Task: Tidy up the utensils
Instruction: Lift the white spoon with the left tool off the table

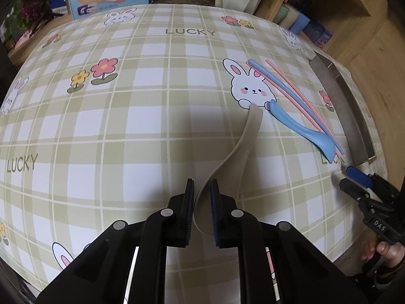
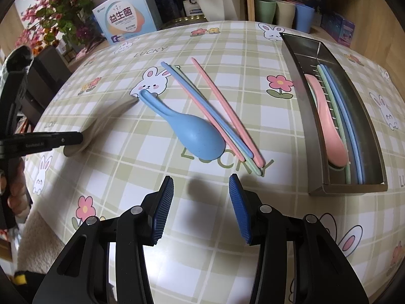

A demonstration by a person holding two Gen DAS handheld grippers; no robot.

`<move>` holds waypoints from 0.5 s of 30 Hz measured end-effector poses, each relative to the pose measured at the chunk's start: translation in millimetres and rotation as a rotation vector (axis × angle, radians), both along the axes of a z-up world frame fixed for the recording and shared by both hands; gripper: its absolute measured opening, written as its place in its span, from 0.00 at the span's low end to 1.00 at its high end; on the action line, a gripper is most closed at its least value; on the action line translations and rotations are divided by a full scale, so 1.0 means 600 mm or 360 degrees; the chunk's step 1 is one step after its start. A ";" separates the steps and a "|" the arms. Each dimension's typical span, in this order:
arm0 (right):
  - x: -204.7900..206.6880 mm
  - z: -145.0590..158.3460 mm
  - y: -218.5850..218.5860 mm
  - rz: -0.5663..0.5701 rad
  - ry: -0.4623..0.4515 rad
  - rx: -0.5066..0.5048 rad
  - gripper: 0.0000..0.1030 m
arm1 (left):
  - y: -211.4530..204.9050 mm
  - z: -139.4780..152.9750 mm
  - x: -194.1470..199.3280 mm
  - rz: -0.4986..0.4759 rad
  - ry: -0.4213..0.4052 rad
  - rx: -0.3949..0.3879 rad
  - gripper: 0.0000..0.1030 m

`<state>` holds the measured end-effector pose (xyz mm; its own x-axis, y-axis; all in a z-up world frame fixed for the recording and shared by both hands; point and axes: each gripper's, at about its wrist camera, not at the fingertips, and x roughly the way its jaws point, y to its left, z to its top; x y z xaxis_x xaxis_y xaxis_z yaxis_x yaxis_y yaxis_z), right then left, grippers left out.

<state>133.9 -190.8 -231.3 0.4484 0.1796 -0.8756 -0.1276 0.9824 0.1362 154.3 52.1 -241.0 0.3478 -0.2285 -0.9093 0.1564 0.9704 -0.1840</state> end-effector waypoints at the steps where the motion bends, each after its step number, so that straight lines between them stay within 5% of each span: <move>1: 0.001 0.000 -0.002 -0.0003 -0.0001 0.0007 0.44 | -0.003 0.001 0.001 -0.0015 -0.0009 0.0012 0.14; 9: 0.007 0.001 -0.017 -0.0027 -0.0011 0.0046 0.44 | -0.056 0.026 0.023 -0.0207 -0.0137 0.0133 0.30; 15: 0.011 0.005 -0.022 -0.0018 -0.0030 0.0069 0.44 | -0.093 0.021 0.053 -0.0307 -0.0158 0.0217 0.32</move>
